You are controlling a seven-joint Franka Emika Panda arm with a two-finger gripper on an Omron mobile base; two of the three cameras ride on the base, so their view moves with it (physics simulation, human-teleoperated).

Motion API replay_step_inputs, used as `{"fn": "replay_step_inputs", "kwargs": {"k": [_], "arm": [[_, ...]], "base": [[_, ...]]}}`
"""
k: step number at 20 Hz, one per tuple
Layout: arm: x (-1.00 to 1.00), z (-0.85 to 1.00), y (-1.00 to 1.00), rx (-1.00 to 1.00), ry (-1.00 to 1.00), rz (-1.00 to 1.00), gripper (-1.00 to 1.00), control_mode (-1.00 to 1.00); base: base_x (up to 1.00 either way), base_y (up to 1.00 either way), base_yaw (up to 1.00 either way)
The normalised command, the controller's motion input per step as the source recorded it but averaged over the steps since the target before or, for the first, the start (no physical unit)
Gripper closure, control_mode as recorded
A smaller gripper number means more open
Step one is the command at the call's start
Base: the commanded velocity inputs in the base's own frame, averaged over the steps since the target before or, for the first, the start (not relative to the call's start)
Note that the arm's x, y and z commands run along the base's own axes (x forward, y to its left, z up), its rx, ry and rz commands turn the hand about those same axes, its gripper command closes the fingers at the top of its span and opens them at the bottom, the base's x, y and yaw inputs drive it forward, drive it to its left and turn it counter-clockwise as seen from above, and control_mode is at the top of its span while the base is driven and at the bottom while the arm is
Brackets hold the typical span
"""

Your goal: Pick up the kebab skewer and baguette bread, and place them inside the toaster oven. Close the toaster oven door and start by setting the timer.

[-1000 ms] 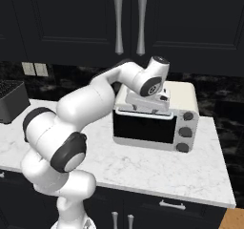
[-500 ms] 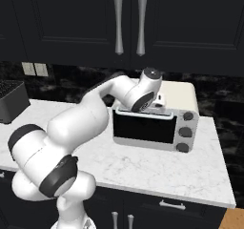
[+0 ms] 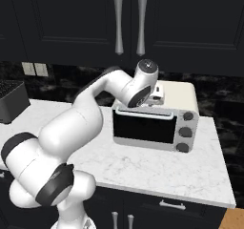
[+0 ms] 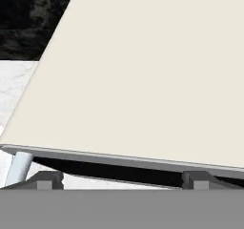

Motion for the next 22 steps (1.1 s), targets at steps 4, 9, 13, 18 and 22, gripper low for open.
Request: {"fn": "replay_step_inputs", "kwargs": {"k": [4,9,13,18,22], "arm": [[-0.56,0.03,0.00,0.00,-0.12,0.00,-1.00,-1.00],[-0.78,0.10,-0.29,0.00,0.02,0.00,-1.00,-1.00],[-0.88,0.26,-0.43,-0.01,0.01,0.05,-1.00,-1.00],[-0.99,0.07,-0.68,-0.06,-0.03,0.21,-1.00,-1.00],[-0.74,-0.28,-0.44,-0.20,-0.16,0.32,-1.00,-1.00]], "base": [[0.00,0.00,0.00],[0.00,0.00,0.00],[0.00,0.00,0.00],[0.00,0.00,0.00],[0.00,0.00,0.00]]}}
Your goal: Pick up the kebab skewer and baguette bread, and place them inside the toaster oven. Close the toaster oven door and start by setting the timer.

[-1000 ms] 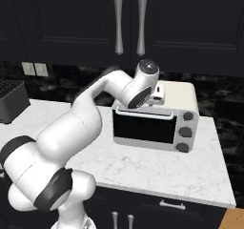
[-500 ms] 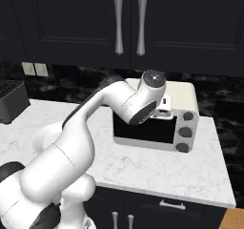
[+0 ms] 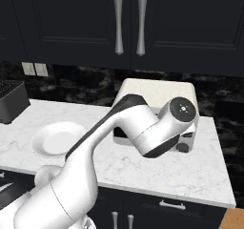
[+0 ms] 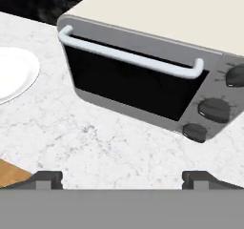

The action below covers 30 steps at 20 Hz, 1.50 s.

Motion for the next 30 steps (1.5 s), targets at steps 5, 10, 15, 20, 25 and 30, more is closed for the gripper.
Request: {"fn": "replay_step_inputs", "kwargs": {"k": [5,10,15,20,25,30], "arm": [[0.09,-0.49,-0.46,-0.18,-0.20,0.52,-1.00,-1.00],[0.19,-0.74,-0.17,-0.24,-0.41,0.51,-1.00,-1.00],[0.54,-0.15,-0.28,-0.08,-0.39,0.38,-1.00,-1.00],[0.51,0.00,-0.23,-0.03,-0.25,0.15,-1.00,-1.00],[0.37,-0.05,-0.04,-0.05,-0.13,0.00,-1.00,-1.00],[0.57,-0.18,0.00,-0.16,-0.10,-0.08,-1.00,-1.00]], "base": [[0.00,0.00,0.00],[0.00,0.00,0.00],[0.00,0.00,0.00],[0.00,0.00,0.00],[0.00,0.00,0.00],[0.00,0.00,0.00]]}}
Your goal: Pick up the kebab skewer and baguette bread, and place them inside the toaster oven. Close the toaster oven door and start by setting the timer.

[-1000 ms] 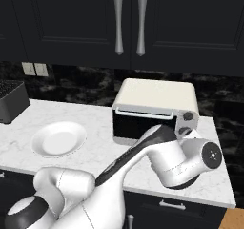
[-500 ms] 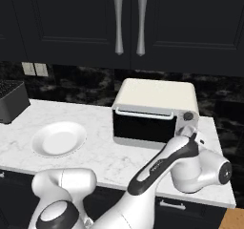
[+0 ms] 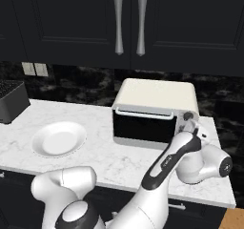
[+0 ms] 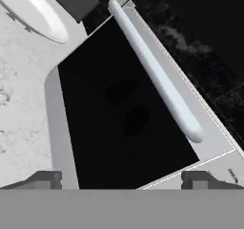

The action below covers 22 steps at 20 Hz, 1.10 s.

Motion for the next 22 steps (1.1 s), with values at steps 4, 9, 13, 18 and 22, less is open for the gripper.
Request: {"fn": "replay_step_inputs", "kwargs": {"k": [4,9,13,18,22], "arm": [[0.26,-0.23,0.00,-0.18,-0.09,-0.18,-1.00,-1.00],[0.19,-0.28,0.00,-0.11,-0.08,-0.22,-1.00,-1.00],[0.34,-0.20,0.01,-0.04,-0.10,-0.17,-1.00,-1.00],[0.29,-0.05,0.00,0.00,-0.13,-0.07,-1.00,-1.00],[0.10,0.00,-0.14,0.00,-0.14,-0.02,-1.00,-1.00]], "base": [[0.00,0.00,0.00],[0.00,0.00,0.00],[0.00,0.00,0.00],[0.00,0.00,0.00],[0.00,0.00,0.00]]}}
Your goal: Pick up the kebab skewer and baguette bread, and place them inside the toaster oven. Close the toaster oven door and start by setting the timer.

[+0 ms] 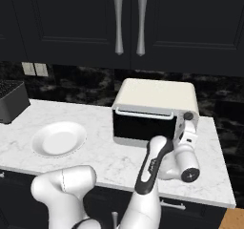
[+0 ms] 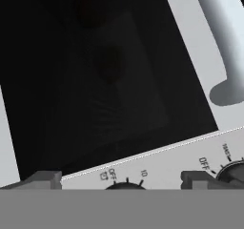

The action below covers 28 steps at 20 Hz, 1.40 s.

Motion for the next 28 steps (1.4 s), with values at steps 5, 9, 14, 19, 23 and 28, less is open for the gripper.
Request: {"fn": "replay_step_inputs", "kwargs": {"k": [5,9,14,19,23,28], "arm": [[0.00,-0.05,-0.25,-0.03,-0.11,-0.01,-1.00,-1.00],[0.02,-0.04,-0.37,-0.05,-0.07,0.00,-1.00,-1.00],[0.13,-0.07,-0.06,-0.07,-0.03,0.00,-1.00,-1.00],[0.10,-0.08,0.10,-0.08,-0.03,0.00,-1.00,-1.00],[0.08,-0.03,0.07,-0.04,-0.04,0.00,-1.00,-1.00],[0.11,0.00,0.00,-0.01,-0.04,0.00,-1.00,-1.00]], "base": [[0.00,0.00,0.00],[0.00,0.00,0.00],[0.00,0.00,0.00],[0.00,0.00,0.00],[0.00,0.00,0.00],[0.00,0.00,0.00]]}}
